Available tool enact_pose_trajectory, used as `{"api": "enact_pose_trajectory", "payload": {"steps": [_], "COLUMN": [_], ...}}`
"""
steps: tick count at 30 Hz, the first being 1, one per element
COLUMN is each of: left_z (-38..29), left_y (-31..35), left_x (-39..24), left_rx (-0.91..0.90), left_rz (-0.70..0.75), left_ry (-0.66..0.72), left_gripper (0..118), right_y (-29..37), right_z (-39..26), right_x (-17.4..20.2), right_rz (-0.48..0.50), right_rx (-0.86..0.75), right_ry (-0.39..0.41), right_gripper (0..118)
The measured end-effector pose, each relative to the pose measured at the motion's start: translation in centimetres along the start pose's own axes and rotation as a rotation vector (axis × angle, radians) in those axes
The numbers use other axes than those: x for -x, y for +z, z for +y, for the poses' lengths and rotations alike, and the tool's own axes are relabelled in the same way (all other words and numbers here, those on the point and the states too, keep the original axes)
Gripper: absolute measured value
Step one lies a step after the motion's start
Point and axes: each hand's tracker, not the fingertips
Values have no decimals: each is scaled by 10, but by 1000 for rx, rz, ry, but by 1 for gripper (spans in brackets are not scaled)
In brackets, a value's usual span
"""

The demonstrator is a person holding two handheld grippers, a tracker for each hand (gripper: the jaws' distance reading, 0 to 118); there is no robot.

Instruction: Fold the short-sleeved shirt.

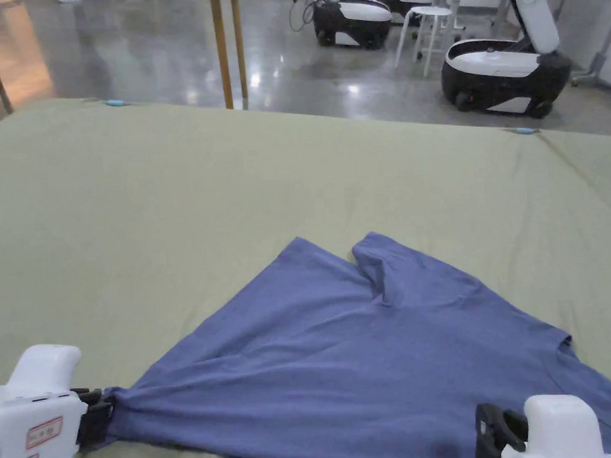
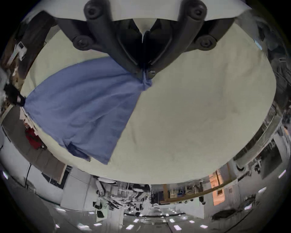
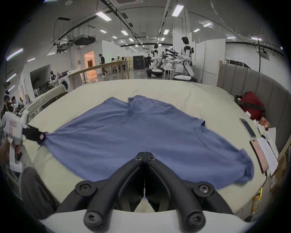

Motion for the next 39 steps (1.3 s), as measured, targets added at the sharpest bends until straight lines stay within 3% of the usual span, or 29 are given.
{"api": "enact_pose_trajectory", "payload": {"steps": [5,10,11,12,13,14,15,20,22,23,24,26,27,28,29,33,39], "left_z": [3,6,7,8,8,9,10,14,16,17,17,19,19,20,23,46,117], "left_y": [0,3,3,3,2,2,2,-2,-2,-2,-2,-3,-3,-2,-1,26,89], "left_x": [0,-3,-3,-3,-4,-1,0,-2,-2,-2,-4,-3,0,-1,-2,-4,-32], "left_rx": [-4,-4,-1,-1,-4,-5,-5,4,6,10,11,19,20,18,19,-79,-248], "left_rz": [0,-9,-10,-11,-12,-14,-21,-15,-7,-7,-7,-3,-3,-3,-3,-17,-22], "left_ry": [-2,10,11,15,25,37,48,48,41,39,35,31,31,28,19,47,-14], "left_gripper": [0,0,0,0,0,0,0,0,0,0,0,0,0,0,0,0,0], "right_y": [-68,-155,-173,-187,-204,-215,-229,-264,-275,-277,-275,-263,-252,-241,-227,-154,-19], "right_z": [67,132,142,149,157,159,161,153,145,142,141,150,155,160,165,202,275], "right_x": [-37,-74,-81,-87,-94,-97,-102,-111,-110,-111,-112,-112,-110,-108,-106,-104,-102], "right_rz": [-35,-19,-20,-20,-13,-7,-15,-37,-60,-38,-31,41,10,7,18,66,22], "right_rx": [8,159,203,223,244,270,324,419,464,467,458,449,421,383,345,218,-51], "right_ry": [68,135,126,116,109,100,91,107,172,160,135,46,89,134,114,122,163], "right_gripper": [1,1,7,32,77,115,117,112,109,101,84,68,57,11,2,2,2]}}
